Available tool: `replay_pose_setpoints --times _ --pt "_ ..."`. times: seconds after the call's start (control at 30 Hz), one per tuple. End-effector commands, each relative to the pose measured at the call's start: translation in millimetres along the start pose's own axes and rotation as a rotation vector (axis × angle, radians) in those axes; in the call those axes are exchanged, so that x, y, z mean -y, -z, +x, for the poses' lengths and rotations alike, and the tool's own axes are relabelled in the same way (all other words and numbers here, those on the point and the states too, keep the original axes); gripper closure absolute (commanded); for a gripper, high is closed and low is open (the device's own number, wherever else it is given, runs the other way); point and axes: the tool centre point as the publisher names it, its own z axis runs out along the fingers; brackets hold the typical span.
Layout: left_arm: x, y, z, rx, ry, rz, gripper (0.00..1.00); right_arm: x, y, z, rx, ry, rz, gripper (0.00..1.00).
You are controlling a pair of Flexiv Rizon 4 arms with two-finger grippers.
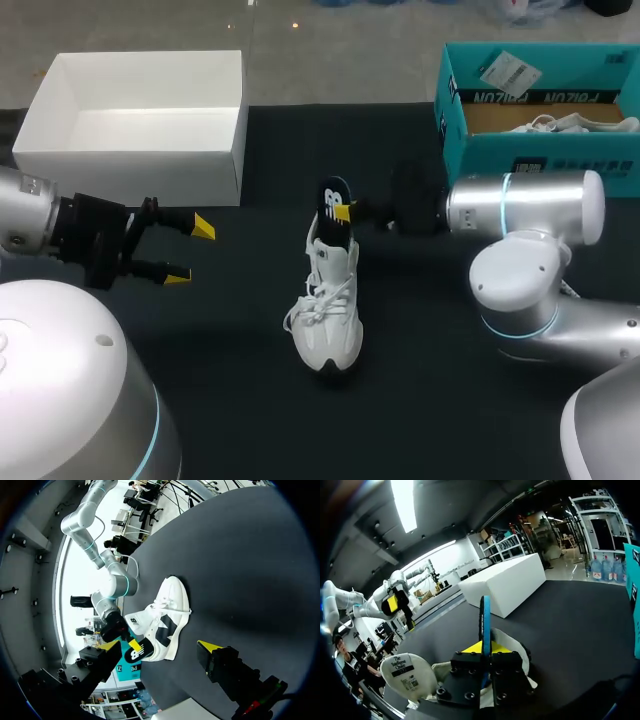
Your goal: Take the shoe out of the shoebox, open the shoe tongue, remove and reinsert the insole, then place the shoe into the shoebox
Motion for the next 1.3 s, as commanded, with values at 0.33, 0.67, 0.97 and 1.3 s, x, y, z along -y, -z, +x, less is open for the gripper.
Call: replay_pose_setpoints --times 0.33,0.67,0.97,1.3 --pt "1 0 -0.6 -0.005 0.0 -0.001 0.0 25.1 -1 9.9 -0.016 -0.043 0.039 1.0" --pt "1 0 -0.6 -0.005 0.0 -0.001 0.0 -11.4 -4 1.8 -0.011 0.013 -0.001 0.55" --pt "1 0 -0.6 -0.005 0.0 -0.001 0.0 -14.4 -6 2.6 -0.007 0.022 0.005 1.0" --pt "1 0 -0.6 -0.005 0.0 -0.001 0.0 14.2 -1 8.9 -0.008 -0.021 0.046 1.0"
